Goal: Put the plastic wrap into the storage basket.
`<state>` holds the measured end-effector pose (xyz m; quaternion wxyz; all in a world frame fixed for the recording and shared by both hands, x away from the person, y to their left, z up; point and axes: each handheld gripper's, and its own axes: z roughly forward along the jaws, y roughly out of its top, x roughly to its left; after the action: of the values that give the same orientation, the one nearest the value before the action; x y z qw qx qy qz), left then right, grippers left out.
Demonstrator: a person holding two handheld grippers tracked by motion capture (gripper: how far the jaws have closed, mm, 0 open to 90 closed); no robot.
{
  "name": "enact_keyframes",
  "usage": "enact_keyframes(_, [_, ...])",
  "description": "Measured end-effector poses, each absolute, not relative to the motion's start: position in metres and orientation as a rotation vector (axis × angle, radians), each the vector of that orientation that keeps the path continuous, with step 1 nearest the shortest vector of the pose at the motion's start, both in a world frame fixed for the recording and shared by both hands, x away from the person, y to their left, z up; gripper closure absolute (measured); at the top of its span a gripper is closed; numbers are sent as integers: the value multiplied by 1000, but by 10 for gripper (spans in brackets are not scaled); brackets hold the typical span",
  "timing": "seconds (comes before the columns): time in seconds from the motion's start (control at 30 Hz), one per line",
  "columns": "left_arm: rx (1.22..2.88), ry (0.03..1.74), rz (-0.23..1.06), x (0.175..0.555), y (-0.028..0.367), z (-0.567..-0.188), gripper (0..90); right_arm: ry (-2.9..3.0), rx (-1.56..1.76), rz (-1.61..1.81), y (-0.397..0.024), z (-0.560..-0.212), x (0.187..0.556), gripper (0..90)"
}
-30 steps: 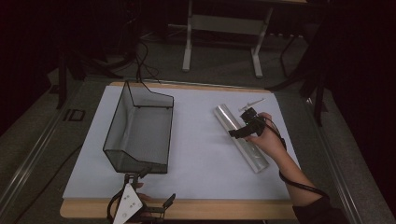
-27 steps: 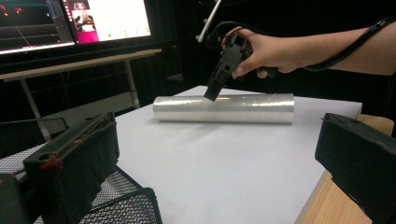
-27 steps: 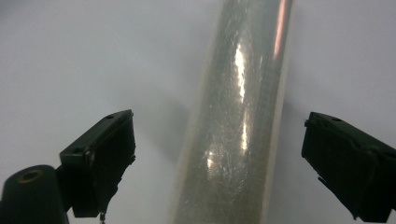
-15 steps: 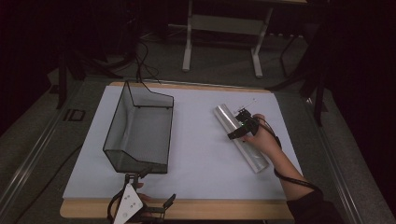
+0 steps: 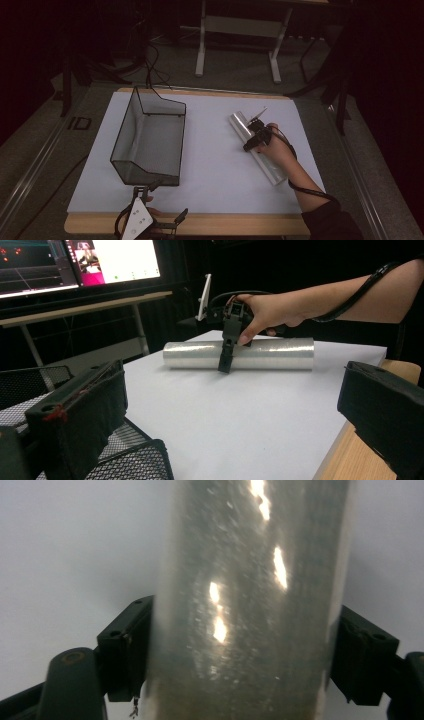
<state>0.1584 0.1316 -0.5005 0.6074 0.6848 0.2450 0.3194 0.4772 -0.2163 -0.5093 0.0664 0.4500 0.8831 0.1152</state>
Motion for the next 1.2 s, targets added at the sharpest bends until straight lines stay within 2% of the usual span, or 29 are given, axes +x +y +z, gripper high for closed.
enact_keyframes(0.23, [1586,568,742,159,131,-501,3,2652,1403,323,-216,-509,476,263])
enact_keyframes(0.3, [1587,569,743,159,131,-501,2,2645,1416,319,-215,-508,475,298])
enact_keyframes(0.67, [1586,580,742,160,132,-501,3,2598,1516,332,-215,-504,475,322])
enact_keyframes(1.2, [1584,583,748,160,131,-501,3,2547,1554,499,-215,-449,474,324])
